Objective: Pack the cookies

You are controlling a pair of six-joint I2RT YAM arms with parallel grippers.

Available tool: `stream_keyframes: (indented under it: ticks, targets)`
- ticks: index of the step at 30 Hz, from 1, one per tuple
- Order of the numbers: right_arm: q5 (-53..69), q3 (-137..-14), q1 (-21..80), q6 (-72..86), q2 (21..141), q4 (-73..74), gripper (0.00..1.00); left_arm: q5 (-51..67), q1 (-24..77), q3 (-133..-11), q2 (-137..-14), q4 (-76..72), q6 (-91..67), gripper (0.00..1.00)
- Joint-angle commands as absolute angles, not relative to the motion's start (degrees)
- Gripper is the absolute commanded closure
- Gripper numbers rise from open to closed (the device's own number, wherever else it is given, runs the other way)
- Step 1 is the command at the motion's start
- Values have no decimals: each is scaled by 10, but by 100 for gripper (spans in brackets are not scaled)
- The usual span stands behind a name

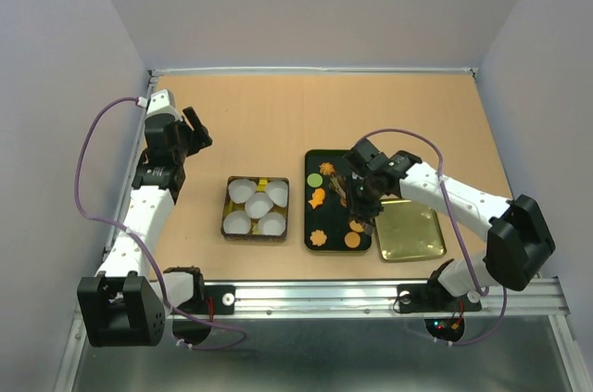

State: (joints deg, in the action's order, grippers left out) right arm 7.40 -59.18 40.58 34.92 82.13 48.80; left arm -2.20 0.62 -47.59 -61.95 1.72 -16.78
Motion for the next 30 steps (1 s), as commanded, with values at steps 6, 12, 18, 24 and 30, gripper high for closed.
stream_keyframes:
  ticks: [6, 12, 18, 24, 30]
  targets:
    - [47, -753, 410, 338, 814, 549, 72, -23, 4, -471, -612, -8, -166, 24]
    - [83, -810, 452, 335, 861, 527, 73, -15, 4, -470, -618, -8, -170, 24]
    - [80, -859, 542, 339, 930, 517, 73, -11, 4, -470, -624, -8, -170, 24]
    - [57, -867, 584, 347, 959, 513, 73, -11, 4, -469, -625, -8, -171, 25]
    - [42, -863, 587, 347, 967, 512, 73, -6, 4, -470, -629, -8, -171, 25]
